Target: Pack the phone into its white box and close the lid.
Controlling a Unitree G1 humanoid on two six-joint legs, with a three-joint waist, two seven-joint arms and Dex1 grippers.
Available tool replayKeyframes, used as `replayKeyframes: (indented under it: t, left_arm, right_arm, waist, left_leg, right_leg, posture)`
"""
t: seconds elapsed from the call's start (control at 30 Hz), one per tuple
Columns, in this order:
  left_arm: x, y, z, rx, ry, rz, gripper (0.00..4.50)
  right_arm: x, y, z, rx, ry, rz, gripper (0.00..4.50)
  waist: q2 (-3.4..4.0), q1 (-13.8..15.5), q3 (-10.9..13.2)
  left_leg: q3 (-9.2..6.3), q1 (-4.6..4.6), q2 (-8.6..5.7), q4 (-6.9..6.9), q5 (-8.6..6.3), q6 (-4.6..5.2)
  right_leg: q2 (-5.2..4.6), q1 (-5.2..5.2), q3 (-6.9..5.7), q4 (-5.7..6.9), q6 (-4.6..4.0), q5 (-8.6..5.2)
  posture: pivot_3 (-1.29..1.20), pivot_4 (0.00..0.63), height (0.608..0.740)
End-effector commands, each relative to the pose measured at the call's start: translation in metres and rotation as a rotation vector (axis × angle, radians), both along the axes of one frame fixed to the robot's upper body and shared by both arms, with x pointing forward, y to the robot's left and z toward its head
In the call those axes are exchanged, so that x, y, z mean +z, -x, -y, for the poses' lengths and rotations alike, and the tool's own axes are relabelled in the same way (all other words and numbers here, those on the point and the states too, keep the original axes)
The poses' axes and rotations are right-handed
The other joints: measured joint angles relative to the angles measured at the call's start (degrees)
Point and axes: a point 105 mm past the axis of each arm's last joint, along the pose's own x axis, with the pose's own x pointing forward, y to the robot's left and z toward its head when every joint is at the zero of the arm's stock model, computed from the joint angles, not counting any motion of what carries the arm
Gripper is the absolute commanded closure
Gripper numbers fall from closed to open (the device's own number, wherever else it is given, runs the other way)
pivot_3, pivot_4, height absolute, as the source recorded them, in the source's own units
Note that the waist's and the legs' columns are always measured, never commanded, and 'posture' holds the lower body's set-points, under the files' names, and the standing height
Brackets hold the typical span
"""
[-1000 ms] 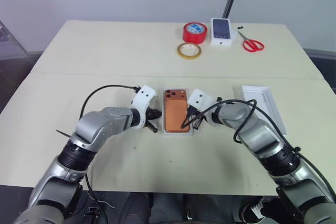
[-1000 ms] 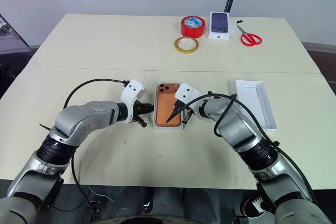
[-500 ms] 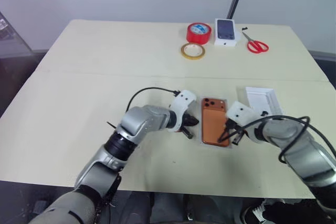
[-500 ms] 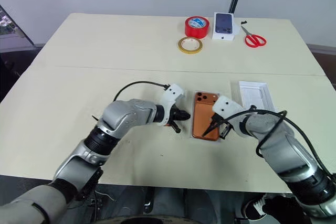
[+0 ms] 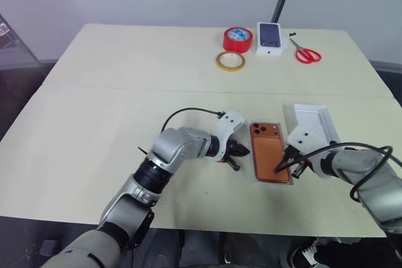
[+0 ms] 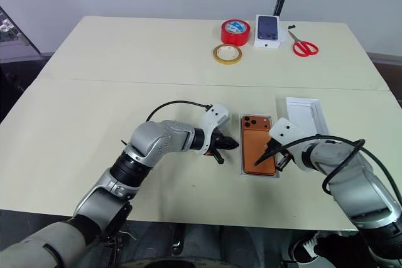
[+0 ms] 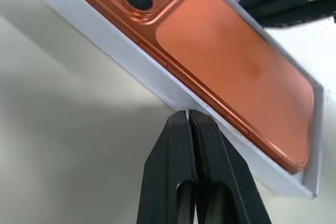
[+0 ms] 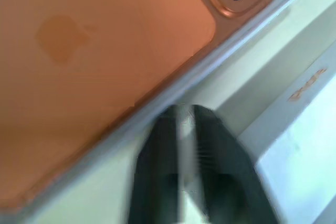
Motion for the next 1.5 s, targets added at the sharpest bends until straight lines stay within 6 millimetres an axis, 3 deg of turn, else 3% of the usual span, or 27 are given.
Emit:
replayKeyframes:
  t: [0.03,0.1,0.17,0.33,0.53,0.63,0.8,0.93,1.03,1.17,1.27,1.37,1.5]
  left_arm:
    - [0.021,-0.006,-0.016,0.018,0.058,0.104,4.4]
    - [0.028,-0.013,-0.029,0.04,0.086,0.181,4.4]
    - [0.04,-0.015,-0.04,0.04,0.14,0.307,4.4]
    - [0.043,0.001,-0.056,-0.109,0.13,0.48,4.4]
    - [0.043,0.022,-0.067,-0.28,0.124,0.606,4.4]
    - [0.038,0.029,-0.071,-0.317,0.114,0.62,4.4]
    - [0.033,0.029,-0.073,-0.297,0.105,0.618,4.4]
    - [0.032,0.027,-0.076,-0.257,0.113,0.615,4.4]
    - [0.033,0.02,-0.087,-0.184,0.113,0.619,4.4]
    - [0.04,-0.002,-0.108,-0.024,0.115,0.644,4.4]
    - [0.044,-0.021,-0.124,0.1,0.125,0.64,4.4]
    - [0.048,-0.037,-0.134,0.185,0.132,0.649,4.4]
    - [0.052,-0.046,-0.138,0.219,0.137,0.661,4.4]
  right_arm:
    - [0.039,-0.005,0.0,0.009,-0.058,0.086,2.11]
    - [0.051,-0.011,0.008,-0.033,-0.089,0.101,1.13]
    - [0.055,-0.018,0.018,-0.108,-0.118,0.084,1.13]
    - [0.04,-0.04,0.034,-0.276,-0.18,0.013,1.13]
    - [0.021,-0.058,0.035,-0.434,-0.282,-0.081,1.13]
    - [0.014,-0.058,0.032,-0.474,-0.3,-0.122,1.99]
    - [0.018,-0.058,0.029,-0.523,-0.325,-0.122,4.47]
    - [0.031,-0.057,0.026,-0.533,-0.39,-0.103,4.47]
    - [0.06,-0.063,0.019,-0.487,-0.539,-0.034,4.47]
    - [0.101,-0.066,-0.012,-0.297,-0.836,0.0,4.47]
    - [0.122,-0.057,-0.053,-0.082,-1.052,-0.091,4.47]
    - [0.123,-0.038,-0.094,0.017,-1.185,-0.187,4.47]
    - [0.103,-0.026,-0.138,-0.064,-1.339,-0.258,4.47]
  waist:
    - [0.03,-0.39,-0.01]
    - [0.1,-0.76,-0.03]
    - [0.11,-1.02,-0.04]
    - [0.13,-1.05,-0.03]
    - [0.19,-1.1,-0.02]
    - [0.2,-1.11,-0.02]
    - [0.2,-1.09,-0.03]
    - [0.2,-1.1,-0.02]
    - [0.23,-1.27,-0.01]
    - [0.3,-1.42,0.03]
    - [0.29,-1.4,0.03]
    - [0.26,-1.08,0.03]
    - [0.2,-1.59,0.06]
  left_leg:
    - [0.0,0.01,0.03,0.0,0.0,0.0]
    - [0.01,0.04,0.03,-0.01,0.0,0.0]
    - [0.01,0.05,0.03,-0.02,0.0,-0.01]
    - [0.04,0.03,0.02,-0.03,0.0,-0.01]
    - [0.09,0.0,0.0,-0.02,0.01,0.03]
    - [0.08,0.0,0.0,-0.04,0.01,0.04]
    - [0.07,0.01,0.0,0.0,0.0,0.09]
    - [0.07,0.0,0.0,-0.01,-0.01,0.11]
    - [0.08,-0.01,0.0,-0.01,-0.01,0.12]
    - [0.09,0.0,0.06,-0.03,-0.01,0.12]
    - [0.09,0.01,0.1,-0.04,-0.01,0.12]
    - [0.11,-0.03,0.09,-0.01,-0.02,0.15]
    - [0.13,-0.2,0.09,0.15,-0.04,0.3]
  right_leg:
    - [0.02,0.0,0.0,0.01,0.0,0.0]
    - [0.02,0.01,0.01,0.03,0.0,0.0]
    - [0.0,0.02,0.02,0.03,-0.01,0.0]
    - [-0.05,0.01,0.03,0.01,-0.02,0.0]
    - [-0.09,-0.03,0.06,-0.01,-0.02,0.0]
    - [-0.08,-0.04,0.05,0.01,-0.02,0.0]
    - [-0.08,0.0,0.04,0.02,-0.01,0.0]
    - [-0.08,-0.03,0.04,0.04,-0.01,0.0]
    - [-0.08,-0.04,0.05,0.04,-0.01,0.0]
    - [-0.01,-0.09,0.06,0.11,-0.01,0.0]
    - [0.01,-0.06,0.04,0.11,-0.01,0.0]
    - [0.01,-0.07,0.03,0.11,-0.01,0.0]
    - [-0.03,-0.1,-0.02,0.11,0.01,0.01]
  posture:
    - [0.0,0.15,0.717]
    - [0.0,0.15,0.717]
    - [0.0,0.15,0.717]
    - [0.0,0.15,0.717]
    - [0.0,0.15,0.717]
    - [0.0,0.15,0.717]
    - [0.0,0.15,0.717]
    - [0.0,0.15,0.717]
    - [0.0,0.15,0.717]
    - [0.0,0.15,0.717]
    - [0.0,0.15,0.717]
    - [0.0,0.15,0.717]
    - [0.0,0.15,0.717]
